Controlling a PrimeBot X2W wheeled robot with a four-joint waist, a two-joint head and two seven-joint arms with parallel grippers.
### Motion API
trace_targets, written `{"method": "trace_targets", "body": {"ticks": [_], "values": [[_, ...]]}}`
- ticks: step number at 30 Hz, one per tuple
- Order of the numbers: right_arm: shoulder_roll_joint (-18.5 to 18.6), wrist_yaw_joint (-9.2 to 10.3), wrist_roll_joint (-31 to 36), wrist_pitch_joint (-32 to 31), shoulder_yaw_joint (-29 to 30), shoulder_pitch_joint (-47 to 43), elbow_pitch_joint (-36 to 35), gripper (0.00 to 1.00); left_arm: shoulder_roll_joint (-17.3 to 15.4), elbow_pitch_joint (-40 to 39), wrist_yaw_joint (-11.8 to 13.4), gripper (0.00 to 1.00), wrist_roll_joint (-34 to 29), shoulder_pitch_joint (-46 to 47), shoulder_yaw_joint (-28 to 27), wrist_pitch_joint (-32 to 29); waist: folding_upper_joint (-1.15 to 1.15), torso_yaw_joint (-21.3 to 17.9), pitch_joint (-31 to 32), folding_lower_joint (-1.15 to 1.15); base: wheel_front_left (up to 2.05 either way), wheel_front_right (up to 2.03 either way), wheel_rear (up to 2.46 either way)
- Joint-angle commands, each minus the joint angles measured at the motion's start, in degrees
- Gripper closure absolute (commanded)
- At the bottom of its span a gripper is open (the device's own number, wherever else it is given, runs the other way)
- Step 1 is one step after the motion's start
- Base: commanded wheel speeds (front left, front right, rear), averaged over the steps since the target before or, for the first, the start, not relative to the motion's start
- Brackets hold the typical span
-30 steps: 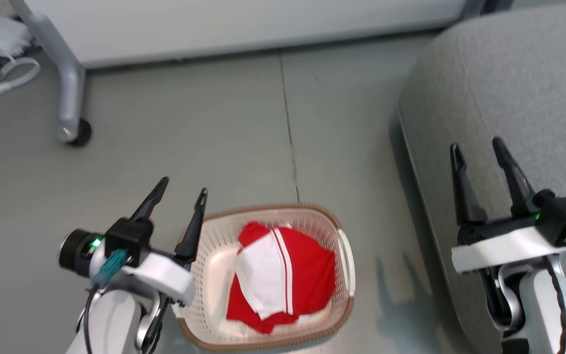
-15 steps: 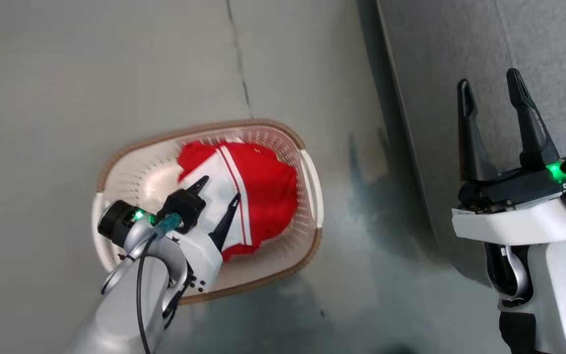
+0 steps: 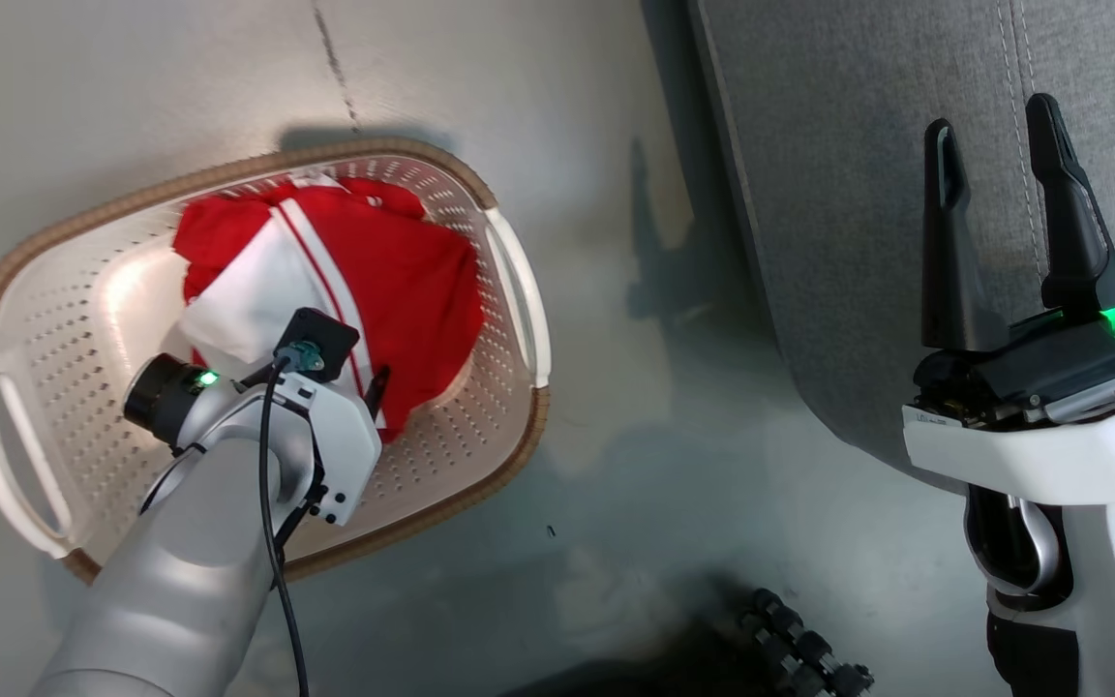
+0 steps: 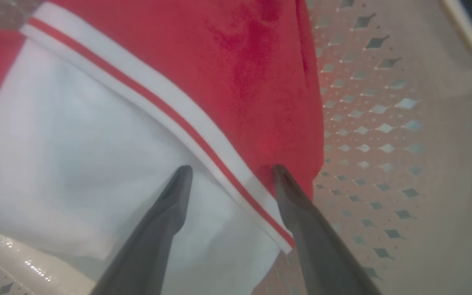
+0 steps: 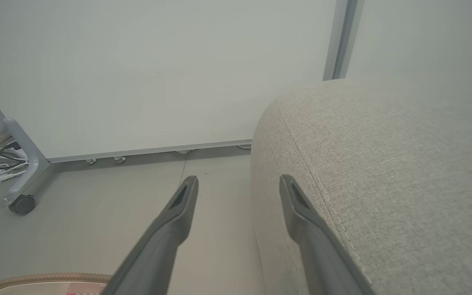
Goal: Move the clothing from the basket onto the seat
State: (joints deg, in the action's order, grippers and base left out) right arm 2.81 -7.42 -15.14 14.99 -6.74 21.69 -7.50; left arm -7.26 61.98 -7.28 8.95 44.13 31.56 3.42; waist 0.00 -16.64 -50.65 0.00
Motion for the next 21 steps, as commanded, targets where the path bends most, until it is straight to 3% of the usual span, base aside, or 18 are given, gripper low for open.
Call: {"method": "trace_targets", "body": {"ticks": [1,7,8,9,15,21], "values": [[0.16,-0.13,-0.57,0.33,-0.05,-0.36,-0.59,0.0,-0.43,1.09,-0.28,0.0,0.84,1.28,0.14,-0.32,0.0,-1.68,-2.03,0.0,0.0,0.0,0.0],[0.17,-0.13,-2.61,0.35,-0.8,-0.51,-1.56,0.0,-1.37,7.66,-0.19,0.0,3.69,4.82,0.58,-3.48,0.0,-3.21,-3.85,0.0,0.0,0.0,0.0],[0.17,-0.13,-2.83,0.35,-0.84,-0.51,-1.62,0.0,-1.23,8.14,-0.19,0.17,4.07,5.14,0.39,-3.8,0.0,-3.31,-3.94,0.0,0.0,0.0,0.0],[0.17,-0.13,-3.0,0.35,-0.86,-0.48,-1.66,0.0,-1.27,8.52,-0.19,1.0,4.24,5.5,0.36,-3.88,0.0,-3.39,-4.0,0.0,0.0,0.0,0.0],[0.18,-0.13,-3.41,0.36,-0.52,0.1,-0.81,0.0,-0.8,9.41,-0.19,1.0,4.52,6.7,1.19,-1.24,0.0,-2.58,-2.8,0.0,0.0,0.0,0.0],[0.19,-0.13,-1.89,0.35,-0.34,0.38,0.95,0.0,-0.22,7.34,-0.2,1.0,4.95,6.31,2.21,6.21,0.0,-0.16,0.89,0.0,0.0,0.0,0.0]]}}
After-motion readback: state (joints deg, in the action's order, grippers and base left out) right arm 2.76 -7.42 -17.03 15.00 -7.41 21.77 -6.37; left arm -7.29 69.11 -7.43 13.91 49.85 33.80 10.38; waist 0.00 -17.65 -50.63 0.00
